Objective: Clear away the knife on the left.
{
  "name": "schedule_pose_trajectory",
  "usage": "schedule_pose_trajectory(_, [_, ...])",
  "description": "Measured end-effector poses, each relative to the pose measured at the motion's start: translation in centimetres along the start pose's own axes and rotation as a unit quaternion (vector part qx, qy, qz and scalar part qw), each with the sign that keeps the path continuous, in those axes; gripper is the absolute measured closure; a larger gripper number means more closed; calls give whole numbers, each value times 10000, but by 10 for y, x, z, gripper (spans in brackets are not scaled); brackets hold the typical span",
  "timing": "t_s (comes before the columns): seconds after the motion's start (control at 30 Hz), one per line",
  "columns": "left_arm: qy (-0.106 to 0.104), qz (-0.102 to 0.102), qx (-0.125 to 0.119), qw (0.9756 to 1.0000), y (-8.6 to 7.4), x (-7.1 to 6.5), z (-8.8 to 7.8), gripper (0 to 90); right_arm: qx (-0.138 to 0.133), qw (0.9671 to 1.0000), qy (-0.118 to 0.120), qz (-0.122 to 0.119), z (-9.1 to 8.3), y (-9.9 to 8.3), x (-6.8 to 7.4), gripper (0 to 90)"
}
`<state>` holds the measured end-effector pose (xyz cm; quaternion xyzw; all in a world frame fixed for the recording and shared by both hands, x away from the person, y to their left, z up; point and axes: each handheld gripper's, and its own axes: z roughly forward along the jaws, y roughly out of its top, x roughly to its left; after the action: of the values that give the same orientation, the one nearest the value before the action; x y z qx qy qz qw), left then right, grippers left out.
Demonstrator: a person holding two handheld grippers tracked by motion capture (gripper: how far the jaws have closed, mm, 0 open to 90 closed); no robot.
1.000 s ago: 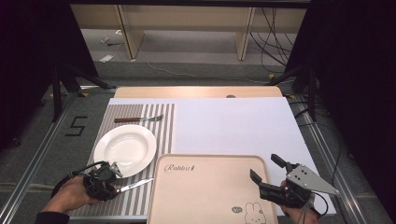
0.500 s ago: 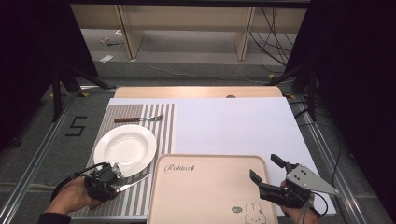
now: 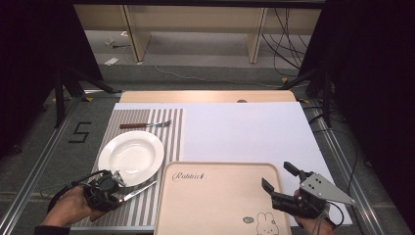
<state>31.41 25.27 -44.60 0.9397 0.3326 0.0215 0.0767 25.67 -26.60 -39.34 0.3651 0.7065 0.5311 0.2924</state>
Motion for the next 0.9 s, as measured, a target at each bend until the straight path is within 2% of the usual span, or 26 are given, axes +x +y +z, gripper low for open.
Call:
schedule_pose_trajectory(0.17, [-13, -101, -57, 9999, -4, 2, -3, 771, 4, 10000, 0, 0, 0, 0, 0, 170])
schedule_pose_trajectory(0.33, [-174, -88, -126, 9997, -4, 0, -5, 771, 5, 10000, -4, 4, 0, 0, 0, 170])
schedule_pose_trajectory(0.57, [-245, -47, -283, 9993, -1, -4, -11, 771, 12, 10000, -6, 6, 0, 0, 0, 170])
schedule_pose_trajectory(0.63, [-237, -101, -325, 9991, -1, -4, -12, 771, 14, 10000, -7, 6, 0, 0, 0, 170])
schedule_pose_trajectory(0.8, [-301, -62, -528, 9981, 3, -9, -18, 771, 11, 10000, -7, 4, 0, 0, 0, 170])
schedule_pose_trajectory(0.9, [-344, -116, -713, 9968, 9, -13, -22, 771, 22, 10000, -3, 15, 0, 0, 0, 170])
